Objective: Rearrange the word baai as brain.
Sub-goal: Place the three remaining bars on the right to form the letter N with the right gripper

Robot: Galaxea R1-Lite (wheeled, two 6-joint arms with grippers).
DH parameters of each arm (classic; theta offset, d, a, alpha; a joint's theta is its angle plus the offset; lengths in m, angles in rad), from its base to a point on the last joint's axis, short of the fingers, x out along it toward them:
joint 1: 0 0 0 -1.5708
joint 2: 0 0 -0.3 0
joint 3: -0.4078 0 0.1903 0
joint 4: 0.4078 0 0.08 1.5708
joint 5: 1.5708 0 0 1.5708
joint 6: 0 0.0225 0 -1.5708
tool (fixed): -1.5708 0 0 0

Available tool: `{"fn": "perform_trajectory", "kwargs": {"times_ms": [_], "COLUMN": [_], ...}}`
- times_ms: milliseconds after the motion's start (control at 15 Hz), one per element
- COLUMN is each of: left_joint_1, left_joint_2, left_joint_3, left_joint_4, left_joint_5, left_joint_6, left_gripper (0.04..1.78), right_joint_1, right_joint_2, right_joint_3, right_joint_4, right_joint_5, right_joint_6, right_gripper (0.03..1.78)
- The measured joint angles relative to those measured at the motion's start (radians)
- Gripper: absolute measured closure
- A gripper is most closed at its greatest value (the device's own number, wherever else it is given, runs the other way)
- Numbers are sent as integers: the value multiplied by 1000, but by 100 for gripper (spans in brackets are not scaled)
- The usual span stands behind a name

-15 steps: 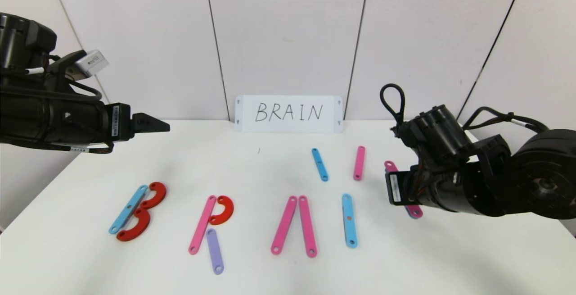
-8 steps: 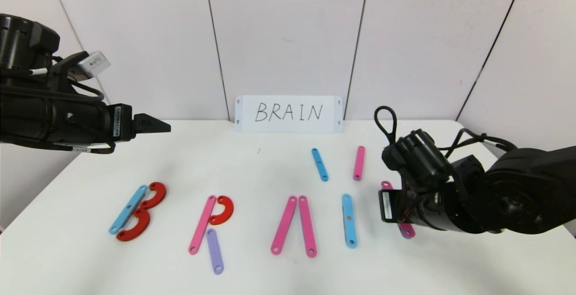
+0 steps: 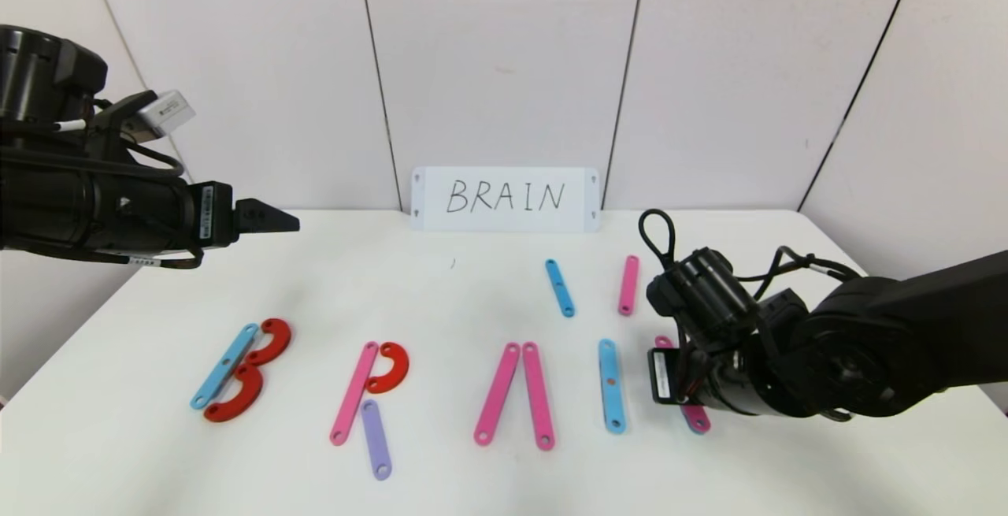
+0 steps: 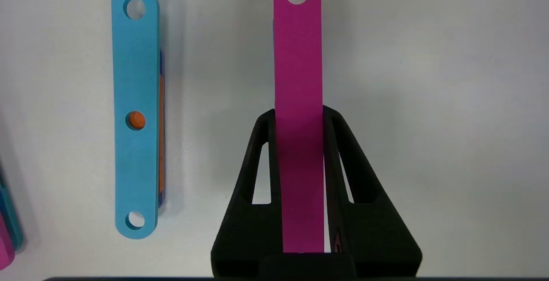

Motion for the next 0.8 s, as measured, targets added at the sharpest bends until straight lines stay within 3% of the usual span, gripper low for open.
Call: {"fn": "perform_trajectory", "kwargs": {"times_ms": [600, 800], "left_joint_1": [0, -1], "left_joint_2": [1, 1], "left_joint_3": [0, 2], "left_joint_4": [0, 0], "left_joint_5": [0, 0], "left_joint_6": [0, 0], "left_gripper": [9, 9], "right_joint_1": [-18, -18], "right_joint_2": [36, 38], "right_joint_3": [-6, -11], "right_joint_4": [-20, -21], "right_joint_5": [0, -1], "right_joint_6": [1, 0], "right_gripper": [149, 134]}}
